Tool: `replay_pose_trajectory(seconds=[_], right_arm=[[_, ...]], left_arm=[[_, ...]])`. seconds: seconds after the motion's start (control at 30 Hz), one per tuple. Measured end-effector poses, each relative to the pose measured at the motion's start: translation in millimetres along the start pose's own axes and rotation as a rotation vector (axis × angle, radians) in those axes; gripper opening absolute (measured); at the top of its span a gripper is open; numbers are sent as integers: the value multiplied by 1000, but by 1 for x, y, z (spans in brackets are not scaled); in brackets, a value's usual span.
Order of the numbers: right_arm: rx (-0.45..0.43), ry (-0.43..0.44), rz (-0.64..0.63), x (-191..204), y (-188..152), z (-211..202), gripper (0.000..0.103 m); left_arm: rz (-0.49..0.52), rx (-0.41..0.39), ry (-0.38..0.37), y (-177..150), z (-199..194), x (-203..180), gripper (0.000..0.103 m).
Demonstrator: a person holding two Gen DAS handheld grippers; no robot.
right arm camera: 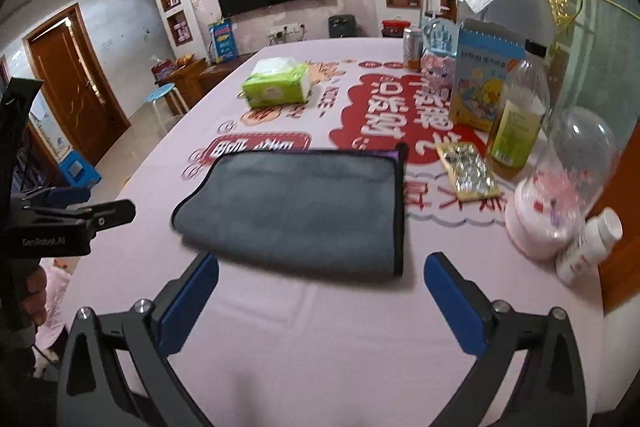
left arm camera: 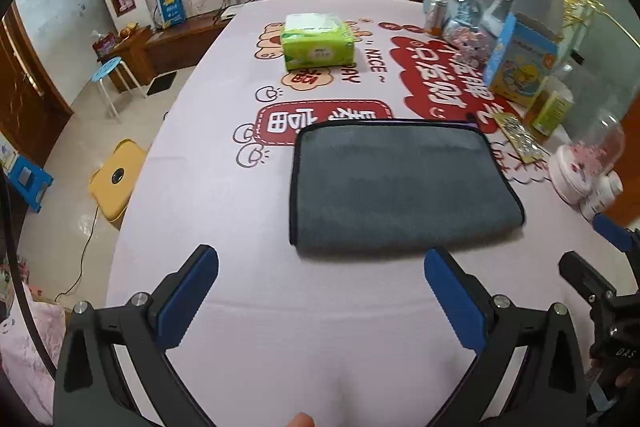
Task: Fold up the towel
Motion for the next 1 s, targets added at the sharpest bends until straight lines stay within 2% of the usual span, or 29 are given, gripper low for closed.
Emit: replay_pose_trajectory(seconds=[0.33,0.7,0.83,1.0], right_arm=[[72,27,-6,12,-32,-55,103],[167,29,52,14,-44,-104,103],[169,62,54,23,-48,-118,103],[128,27,37,35,-50,-135,103]], left_arm=[[16,4,-26,-43,-51,-23,103],[-11,-16,-36,-54,-99,-47,103],[-15,-35,-25,-58,-116,-55,103],[12,-79,6,-62,-135,-61,102]])
Point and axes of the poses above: each gripper's, at about its wrist camera, not at the fingertips, and z roughly the way its jaws point, x to its left, y to its top, the point moved 5 cm from there along z, roughly the way its jaws point, and after that the axes turned 3 degrees about -x, right-handed, at the moved point
